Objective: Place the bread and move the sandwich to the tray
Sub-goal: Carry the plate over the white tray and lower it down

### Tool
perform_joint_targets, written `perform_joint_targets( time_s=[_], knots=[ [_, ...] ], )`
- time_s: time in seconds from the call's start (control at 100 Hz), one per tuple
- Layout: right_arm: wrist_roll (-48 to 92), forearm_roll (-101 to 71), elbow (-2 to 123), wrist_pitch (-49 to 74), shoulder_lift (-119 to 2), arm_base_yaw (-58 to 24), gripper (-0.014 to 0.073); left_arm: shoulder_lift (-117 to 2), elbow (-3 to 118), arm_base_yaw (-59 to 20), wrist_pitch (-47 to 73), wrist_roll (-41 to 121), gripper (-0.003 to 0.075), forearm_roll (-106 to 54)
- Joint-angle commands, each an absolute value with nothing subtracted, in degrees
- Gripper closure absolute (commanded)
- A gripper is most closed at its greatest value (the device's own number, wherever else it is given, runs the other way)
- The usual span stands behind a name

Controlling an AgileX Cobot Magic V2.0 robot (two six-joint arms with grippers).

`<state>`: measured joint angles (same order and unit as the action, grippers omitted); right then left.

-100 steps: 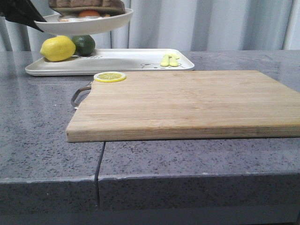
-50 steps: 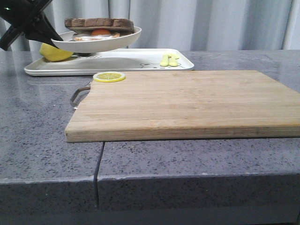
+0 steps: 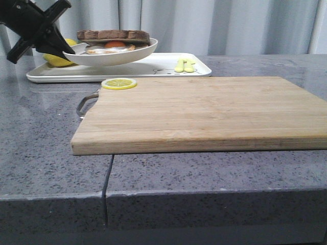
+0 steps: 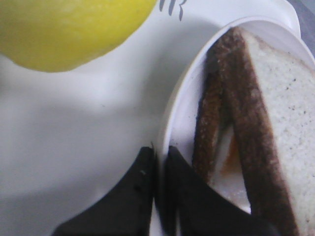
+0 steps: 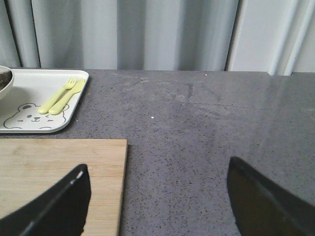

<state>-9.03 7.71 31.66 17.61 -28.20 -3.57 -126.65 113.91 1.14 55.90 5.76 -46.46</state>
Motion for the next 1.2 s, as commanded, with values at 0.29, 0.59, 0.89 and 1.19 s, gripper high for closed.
perform_joint_targets(
  time_s=[0.29,0.59,0.89,1.19],
  knots=[
    [-8.9,8.5,33.1,13.4,-28.1,-3.3,0.0022,-125.9,120.8,0.1,54.6,3.5,0.074,-51.4],
    [-8.9,8.5,33.1,13.4,-28.2,-3.3,0.0022,-127.9,120.8,-1.1,54.0,3.4,0.074,-51.1],
    [-8.9,8.5,33.1,13.5,-28.2,-3.3,0.0022,-128.0,120.8,-1.3,52.8,3.4,0.074,-51.8],
    [-8.9,8.5,33.1,13.5,-28.2,-3.3,0.0022,-128.0,120.8,-1.3,53.1,3.4,0.0739,-52.1]
  ],
)
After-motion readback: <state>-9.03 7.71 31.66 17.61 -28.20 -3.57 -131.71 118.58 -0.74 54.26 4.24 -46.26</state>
